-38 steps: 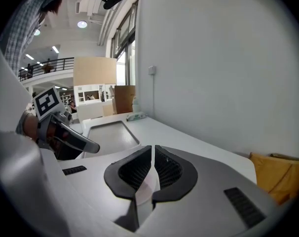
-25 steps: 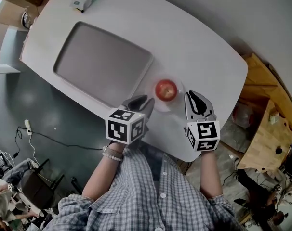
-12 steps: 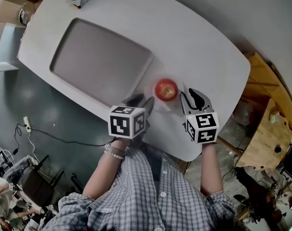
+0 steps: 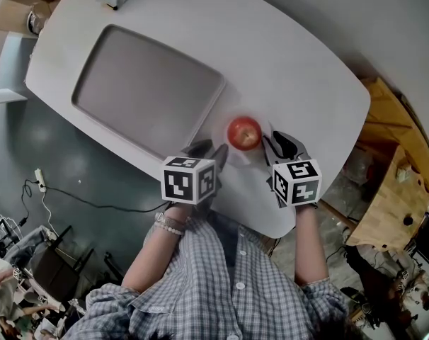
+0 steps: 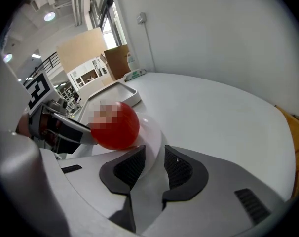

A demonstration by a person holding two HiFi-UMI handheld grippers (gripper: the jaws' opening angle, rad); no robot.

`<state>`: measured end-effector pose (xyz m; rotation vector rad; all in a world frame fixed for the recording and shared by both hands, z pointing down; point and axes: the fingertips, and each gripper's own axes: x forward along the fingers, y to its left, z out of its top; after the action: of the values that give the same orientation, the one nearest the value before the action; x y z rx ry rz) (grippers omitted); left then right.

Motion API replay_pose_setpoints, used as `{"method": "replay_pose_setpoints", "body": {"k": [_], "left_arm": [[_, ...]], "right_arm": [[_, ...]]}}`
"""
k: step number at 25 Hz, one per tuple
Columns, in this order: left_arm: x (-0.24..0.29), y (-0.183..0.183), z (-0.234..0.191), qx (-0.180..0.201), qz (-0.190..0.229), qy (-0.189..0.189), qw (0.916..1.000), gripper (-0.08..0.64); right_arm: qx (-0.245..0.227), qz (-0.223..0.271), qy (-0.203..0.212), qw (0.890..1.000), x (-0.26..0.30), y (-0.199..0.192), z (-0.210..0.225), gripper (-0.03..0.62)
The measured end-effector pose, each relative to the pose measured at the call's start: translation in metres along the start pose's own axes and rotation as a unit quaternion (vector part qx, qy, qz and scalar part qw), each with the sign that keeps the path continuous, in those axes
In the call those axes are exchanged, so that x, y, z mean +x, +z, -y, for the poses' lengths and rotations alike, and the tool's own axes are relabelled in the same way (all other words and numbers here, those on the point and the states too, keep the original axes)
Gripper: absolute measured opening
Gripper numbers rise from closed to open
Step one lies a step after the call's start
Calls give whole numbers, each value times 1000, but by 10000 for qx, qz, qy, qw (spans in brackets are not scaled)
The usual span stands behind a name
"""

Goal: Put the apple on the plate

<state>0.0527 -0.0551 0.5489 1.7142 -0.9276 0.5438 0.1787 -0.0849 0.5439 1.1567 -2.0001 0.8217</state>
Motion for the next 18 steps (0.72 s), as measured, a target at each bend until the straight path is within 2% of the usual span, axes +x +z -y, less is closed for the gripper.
{"method": "replay_pose_setpoints", "body": {"k": [5, 9, 12, 18], "left_arm": [[2, 0, -1, -42, -18, -8, 10000, 149], [2, 0, -2, 112, -65, 26, 9999, 144], [3, -2, -4, 234, -198, 33, 9995, 92], [3, -6, -2, -430, -358, -336, 9979, 60]], "right_arm": [[432, -111, 191, 9988, 2, -3, 1, 98], [687, -124, 233, 9973, 2, -3, 0, 97], [943, -178, 239, 9951, 1, -5, 3, 89], [1387, -373, 218, 9894, -2, -10, 8, 75]]}}
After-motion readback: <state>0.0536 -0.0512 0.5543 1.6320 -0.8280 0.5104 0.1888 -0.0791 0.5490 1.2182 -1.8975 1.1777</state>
